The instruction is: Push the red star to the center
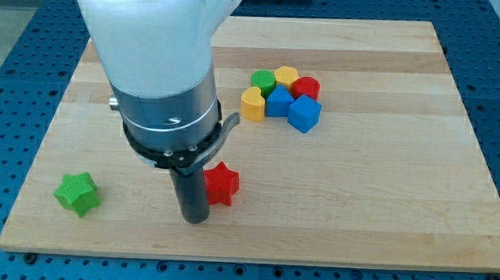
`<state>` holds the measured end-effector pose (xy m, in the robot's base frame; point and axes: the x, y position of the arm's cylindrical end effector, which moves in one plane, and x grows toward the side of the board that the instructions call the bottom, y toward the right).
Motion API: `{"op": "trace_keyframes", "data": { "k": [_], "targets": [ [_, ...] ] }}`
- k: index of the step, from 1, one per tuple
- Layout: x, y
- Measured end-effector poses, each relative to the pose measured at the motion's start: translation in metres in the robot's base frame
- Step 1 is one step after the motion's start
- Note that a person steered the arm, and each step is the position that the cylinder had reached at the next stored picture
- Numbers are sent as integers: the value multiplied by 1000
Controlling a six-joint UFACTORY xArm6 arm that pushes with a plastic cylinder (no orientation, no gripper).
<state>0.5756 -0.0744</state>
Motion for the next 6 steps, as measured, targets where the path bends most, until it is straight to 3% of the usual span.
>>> {"op": "trace_keyframes", "data": {
  "k": [6],
  "targets": [
    [-74, 48]
  ]
}}
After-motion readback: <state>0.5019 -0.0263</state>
